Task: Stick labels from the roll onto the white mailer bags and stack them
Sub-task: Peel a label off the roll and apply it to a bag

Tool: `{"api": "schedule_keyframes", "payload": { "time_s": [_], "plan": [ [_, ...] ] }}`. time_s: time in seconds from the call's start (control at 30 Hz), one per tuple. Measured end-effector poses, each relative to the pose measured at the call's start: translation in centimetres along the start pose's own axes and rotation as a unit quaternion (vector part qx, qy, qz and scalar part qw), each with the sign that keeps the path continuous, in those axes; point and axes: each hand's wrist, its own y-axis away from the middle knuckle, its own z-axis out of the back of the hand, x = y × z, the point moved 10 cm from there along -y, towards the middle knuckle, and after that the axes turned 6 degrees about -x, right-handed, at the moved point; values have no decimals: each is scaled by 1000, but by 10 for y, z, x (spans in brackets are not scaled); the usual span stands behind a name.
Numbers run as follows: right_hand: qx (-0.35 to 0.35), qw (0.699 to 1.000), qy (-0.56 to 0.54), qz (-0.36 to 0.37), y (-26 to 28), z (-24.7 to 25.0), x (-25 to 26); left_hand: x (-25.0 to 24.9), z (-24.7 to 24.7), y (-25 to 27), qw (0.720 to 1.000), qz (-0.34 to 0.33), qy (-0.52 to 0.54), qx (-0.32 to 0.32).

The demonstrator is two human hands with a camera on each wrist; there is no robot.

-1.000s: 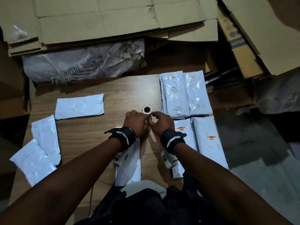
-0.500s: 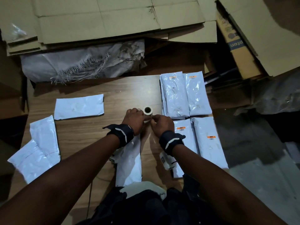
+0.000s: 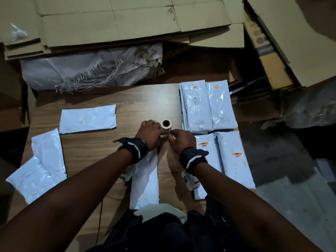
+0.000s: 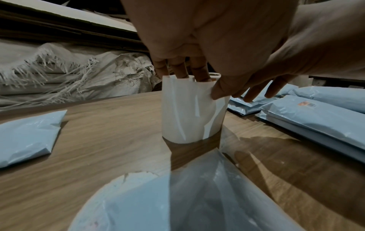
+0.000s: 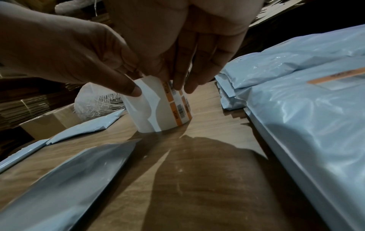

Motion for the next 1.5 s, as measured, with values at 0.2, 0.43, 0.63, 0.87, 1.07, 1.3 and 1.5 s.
{"api": "schedule_keyframes", "payload": {
  "time_s": [0.2,0.43,0.63,0.87,1.07,1.3,1.5],
  "plan": [
    [-4,1000,3,8,-1,5,7,1,0,-1,1000,-1,15,-3],
    [3,1000,14,8,-1,3,7,-1,1,-1,999,2,49,-9],
    [14,1000,9,17,1,1,5,-2,5,1,998,0,59,-17],
    [2,1000,1,25,-1,5,3,0,3,3,998,-7,51,-24],
    [-2,1000,6,29,-1,6,6,-1,2,1,999,-12,39,-23],
    [5,1000,14,24,-1,5,3,-1,0,0,999,-20,16,-25],
    [-19,991,-71,-108,4,8,-29,3,1,2,999,-3,9,-36]
  ]
}}
